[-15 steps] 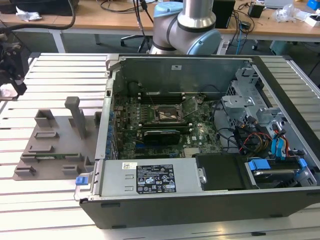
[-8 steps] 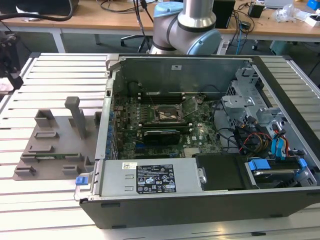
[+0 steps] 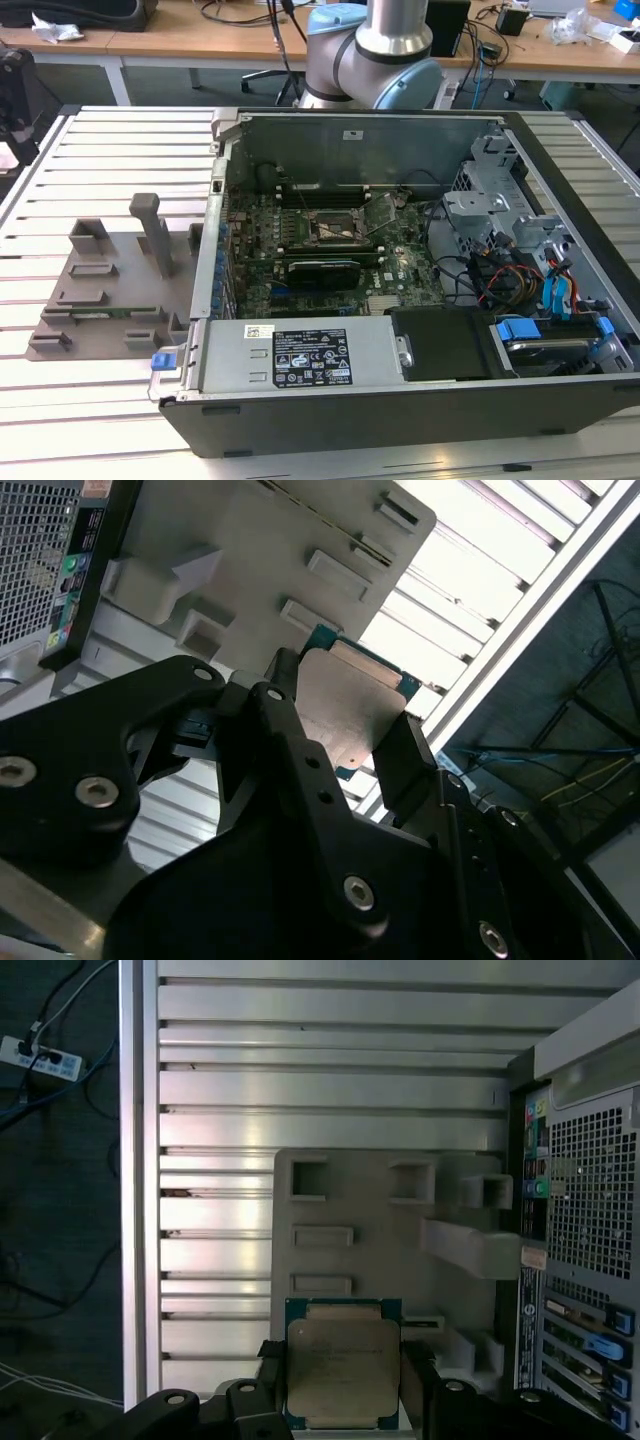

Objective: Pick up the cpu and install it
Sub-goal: 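Pick up the cpu and move it towards the insertion slot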

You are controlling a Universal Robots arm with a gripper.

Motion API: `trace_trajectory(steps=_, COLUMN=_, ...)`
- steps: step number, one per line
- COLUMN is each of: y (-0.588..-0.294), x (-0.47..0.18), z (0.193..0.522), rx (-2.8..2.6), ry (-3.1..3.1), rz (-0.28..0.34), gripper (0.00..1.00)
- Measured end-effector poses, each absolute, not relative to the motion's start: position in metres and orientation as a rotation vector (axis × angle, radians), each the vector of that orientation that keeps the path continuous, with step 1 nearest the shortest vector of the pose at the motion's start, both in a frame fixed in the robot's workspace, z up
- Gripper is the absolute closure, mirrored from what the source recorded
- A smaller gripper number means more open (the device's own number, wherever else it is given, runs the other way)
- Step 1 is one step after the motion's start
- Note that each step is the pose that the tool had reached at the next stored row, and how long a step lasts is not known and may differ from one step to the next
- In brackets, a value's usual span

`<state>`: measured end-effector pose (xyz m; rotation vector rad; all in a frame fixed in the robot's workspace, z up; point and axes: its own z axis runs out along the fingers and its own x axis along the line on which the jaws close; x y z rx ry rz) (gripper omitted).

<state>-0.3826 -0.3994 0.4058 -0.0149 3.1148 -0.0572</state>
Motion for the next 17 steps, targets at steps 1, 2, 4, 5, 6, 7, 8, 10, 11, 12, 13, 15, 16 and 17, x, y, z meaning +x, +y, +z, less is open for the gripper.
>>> trace_trajectory(steps=1, y=-0.399, x=-0.383, z=0.409, rx=-0.015, ry=3.115, rz=-0.057, gripper=0.45)
trace_trajectory(steps=2, y=-0.399, x=-0.383, z=0.411, rx=-0.015, ry=3.115, rz=-0.057, gripper=0.45)
trace_trajectory(steps=4, y=-0.399, x=-0.383, z=0.415, rx=-0.015, ry=3.115, rz=-0.057, gripper=0.45)
trace_trajectory(steps=5, y=-0.399, x=-0.383, z=0.418, rx=-0.015, ry=3.115, rz=-0.057, gripper=0.45)
trace_trajectory(steps=6, y=-0.399, x=-0.383, z=0.422, rx=-0.015, ry=3.115, rz=-0.057, gripper=0.45)
trace_trajectory(steps=7, y=-0.399, x=-0.383, z=0.424, rx=-0.015, ry=3.115, rz=-0.057, gripper=0.45)
trace_trajectory(steps=8, y=-0.399, x=-0.383, z=0.425, rx=-0.015, ry=3.115, rz=-0.057, gripper=0.45)
trace_trajectory(steps=10, y=-0.399, x=-0.383, z=0.425, rx=-0.015, ry=3.115, rz=-0.057, gripper=0.45)
trace_trajectory(steps=11, y=-0.399, x=-0.383, z=0.425, rx=-0.015, ry=3.115, rz=-0.057, gripper=0.45)
trace_trajectory(steps=12, y=-0.399, x=-0.383, z=0.425, rx=-0.015, ry=3.115, rz=-0.057, gripper=0.45)
trace_trajectory(steps=13, y=-0.399, x=-0.383, z=0.425, rx=-0.015, ry=3.115, rz=-0.057, gripper=0.45)
trace_trajectory(steps=15, y=-0.399, x=-0.383, z=0.425, rx=-0.015, ry=3.115, rz=-0.057, gripper=0.45)
trace_trajectory(steps=16, y=-0.399, x=-0.381, z=0.425, rx=-0.015, ry=3.115, rz=-0.057, gripper=0.45)
trace_trajectory(steps=17, y=-0.399, x=-0.38, z=0.425, rx=-0.015, ry=3.115, rz=-0.057, gripper=0.45)
